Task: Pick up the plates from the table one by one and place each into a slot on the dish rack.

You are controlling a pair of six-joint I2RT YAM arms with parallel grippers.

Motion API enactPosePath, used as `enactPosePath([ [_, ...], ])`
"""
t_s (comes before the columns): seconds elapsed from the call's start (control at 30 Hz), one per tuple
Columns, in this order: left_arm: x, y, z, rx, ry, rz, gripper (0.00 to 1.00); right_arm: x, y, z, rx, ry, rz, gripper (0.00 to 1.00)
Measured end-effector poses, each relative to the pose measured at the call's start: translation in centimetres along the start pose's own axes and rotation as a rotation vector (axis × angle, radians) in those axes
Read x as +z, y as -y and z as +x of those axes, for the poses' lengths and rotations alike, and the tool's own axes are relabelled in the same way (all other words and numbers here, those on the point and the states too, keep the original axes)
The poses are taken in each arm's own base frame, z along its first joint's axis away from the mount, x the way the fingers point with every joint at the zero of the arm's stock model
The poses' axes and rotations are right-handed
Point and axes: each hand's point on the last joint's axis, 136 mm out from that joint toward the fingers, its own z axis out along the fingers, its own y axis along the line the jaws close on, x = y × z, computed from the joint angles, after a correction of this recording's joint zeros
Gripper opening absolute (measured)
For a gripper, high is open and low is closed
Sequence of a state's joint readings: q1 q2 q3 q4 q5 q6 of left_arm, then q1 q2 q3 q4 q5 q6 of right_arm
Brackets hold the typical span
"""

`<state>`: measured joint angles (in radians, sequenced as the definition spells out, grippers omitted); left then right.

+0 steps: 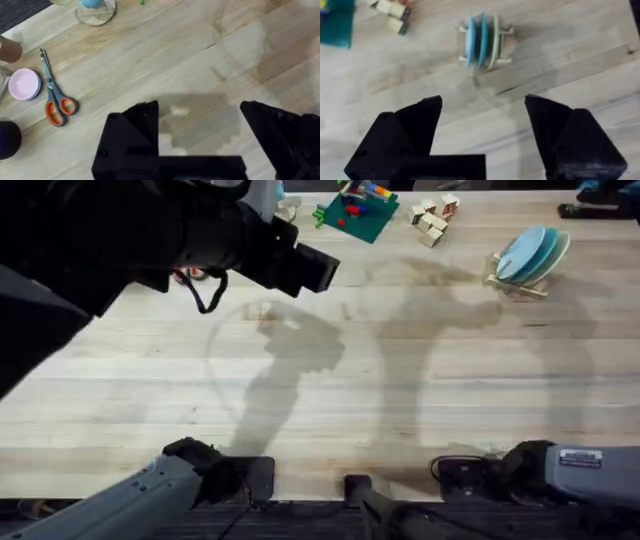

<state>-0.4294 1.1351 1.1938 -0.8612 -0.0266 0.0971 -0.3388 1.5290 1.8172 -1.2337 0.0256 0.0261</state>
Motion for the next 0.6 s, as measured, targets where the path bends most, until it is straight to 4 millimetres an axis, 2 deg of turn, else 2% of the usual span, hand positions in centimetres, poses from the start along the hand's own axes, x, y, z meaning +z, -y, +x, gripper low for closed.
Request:
enactPosePath([
  [0.2, 0.0, 0.0, 0.0, 0.000, 0.000, 0.000, 0.993, -2.7, -3.3, 3.3, -0.094, -0.059, -0.067, 0.996],
  [0.47, 0.0, 0.0, 0.0, 0.000, 0.000, 0.000, 0.993, -5.5, -8.8, 6.4, -0.292, -0.040, -0.188, 0.996],
  [0.6, 0.0, 0.0, 0.0, 0.000, 0.000, 0.000, 0.993, -6.5, -9.8, 8.0, -0.348, -0.034, -0.219, 0.995],
])
